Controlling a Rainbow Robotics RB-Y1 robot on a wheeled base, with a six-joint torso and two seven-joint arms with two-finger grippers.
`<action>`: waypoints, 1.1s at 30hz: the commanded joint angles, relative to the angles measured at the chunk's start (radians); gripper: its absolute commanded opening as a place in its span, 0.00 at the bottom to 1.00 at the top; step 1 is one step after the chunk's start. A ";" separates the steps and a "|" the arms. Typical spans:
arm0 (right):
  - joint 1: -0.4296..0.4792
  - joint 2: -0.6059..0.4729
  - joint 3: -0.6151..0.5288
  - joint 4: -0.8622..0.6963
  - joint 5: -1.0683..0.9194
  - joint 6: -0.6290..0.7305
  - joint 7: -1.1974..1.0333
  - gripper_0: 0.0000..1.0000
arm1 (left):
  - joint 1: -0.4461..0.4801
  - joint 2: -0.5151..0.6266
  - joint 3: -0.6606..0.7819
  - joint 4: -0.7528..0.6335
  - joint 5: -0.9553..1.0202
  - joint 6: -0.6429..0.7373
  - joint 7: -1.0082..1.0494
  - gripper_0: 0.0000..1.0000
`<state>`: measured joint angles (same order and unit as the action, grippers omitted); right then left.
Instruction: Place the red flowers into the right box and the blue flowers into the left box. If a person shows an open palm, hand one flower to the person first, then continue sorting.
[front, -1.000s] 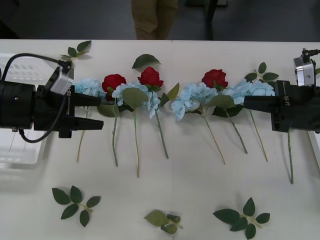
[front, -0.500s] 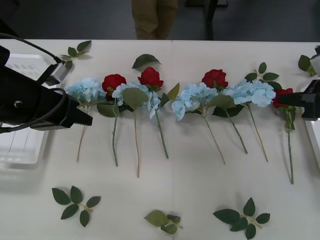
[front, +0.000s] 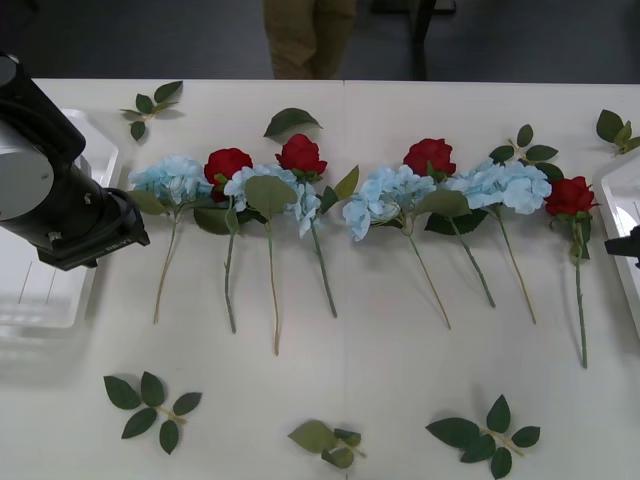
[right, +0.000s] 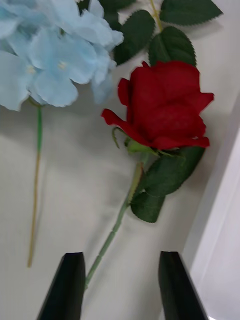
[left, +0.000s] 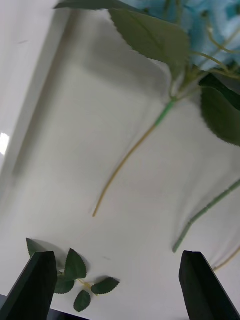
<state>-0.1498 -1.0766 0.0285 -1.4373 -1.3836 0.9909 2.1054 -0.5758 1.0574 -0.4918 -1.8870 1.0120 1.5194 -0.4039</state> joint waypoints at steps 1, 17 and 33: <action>0.001 0.007 0.041 0.071 0.026 -0.037 0.002 0.56 | -0.030 0.021 -0.011 0.077 -0.020 -0.025 0.000 0.74; -0.089 0.176 0.222 0.121 0.077 -0.233 -0.120 0.56 | -0.205 -0.218 -0.195 0.424 -0.185 -0.212 0.022 0.76; -0.119 0.227 0.212 0.123 0.164 -0.383 -0.166 0.56 | -0.236 -0.289 -0.320 0.522 -0.263 -0.317 0.020 0.76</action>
<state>-0.2335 -0.8665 0.2554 -1.3140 -1.2340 0.6239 1.9806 -0.7643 0.7799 -0.7865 -1.3688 0.7707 1.2120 -0.4054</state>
